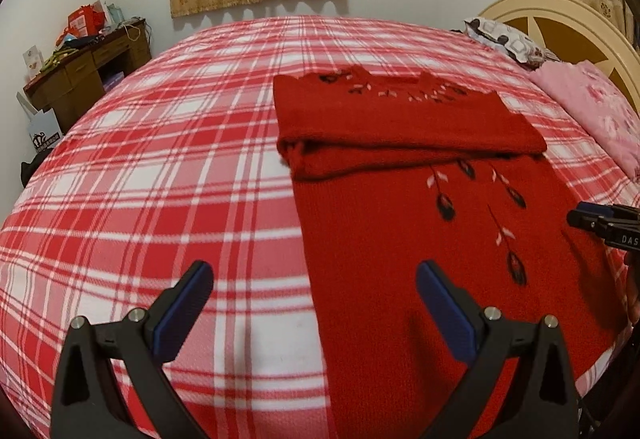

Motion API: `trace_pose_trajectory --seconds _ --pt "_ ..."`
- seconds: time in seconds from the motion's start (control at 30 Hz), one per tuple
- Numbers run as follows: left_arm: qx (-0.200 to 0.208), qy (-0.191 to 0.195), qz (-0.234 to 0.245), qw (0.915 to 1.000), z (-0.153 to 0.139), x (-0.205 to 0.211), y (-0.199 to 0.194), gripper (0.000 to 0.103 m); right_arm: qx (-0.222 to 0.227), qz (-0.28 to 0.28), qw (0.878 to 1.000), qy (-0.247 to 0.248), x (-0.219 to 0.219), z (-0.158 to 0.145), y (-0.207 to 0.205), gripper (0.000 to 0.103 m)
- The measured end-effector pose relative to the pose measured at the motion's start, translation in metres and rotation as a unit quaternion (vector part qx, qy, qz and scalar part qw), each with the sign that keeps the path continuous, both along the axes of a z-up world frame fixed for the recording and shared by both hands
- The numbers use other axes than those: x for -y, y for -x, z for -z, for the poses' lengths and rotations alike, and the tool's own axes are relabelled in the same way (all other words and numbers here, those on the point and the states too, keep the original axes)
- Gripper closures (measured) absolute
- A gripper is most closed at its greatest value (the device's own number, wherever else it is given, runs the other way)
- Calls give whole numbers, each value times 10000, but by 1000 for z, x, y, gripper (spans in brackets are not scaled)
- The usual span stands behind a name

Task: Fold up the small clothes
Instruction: 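Move the left tool down to the sweater hem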

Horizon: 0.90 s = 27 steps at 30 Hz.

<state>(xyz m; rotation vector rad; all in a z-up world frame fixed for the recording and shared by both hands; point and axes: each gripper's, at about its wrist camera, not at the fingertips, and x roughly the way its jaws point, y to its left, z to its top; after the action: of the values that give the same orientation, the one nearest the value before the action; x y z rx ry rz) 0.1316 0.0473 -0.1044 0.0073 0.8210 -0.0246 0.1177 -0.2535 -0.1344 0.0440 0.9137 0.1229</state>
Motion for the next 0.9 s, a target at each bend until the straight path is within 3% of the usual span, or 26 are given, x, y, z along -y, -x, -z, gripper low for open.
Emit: trace_pose_trajectory --seconds 0.4,0.7,0.9 --pt "-281 64 230 9993 12 12 31 0 -53 142 9998 -159 10 12 35 50" --pt "-522 323 302 9977 20 13 54 1 -71 174 9996 -223 11 14 58 48" --pt "-900 576 394 9935 34 11 72 23 -117 188 9996 -186 12 14 75 48"
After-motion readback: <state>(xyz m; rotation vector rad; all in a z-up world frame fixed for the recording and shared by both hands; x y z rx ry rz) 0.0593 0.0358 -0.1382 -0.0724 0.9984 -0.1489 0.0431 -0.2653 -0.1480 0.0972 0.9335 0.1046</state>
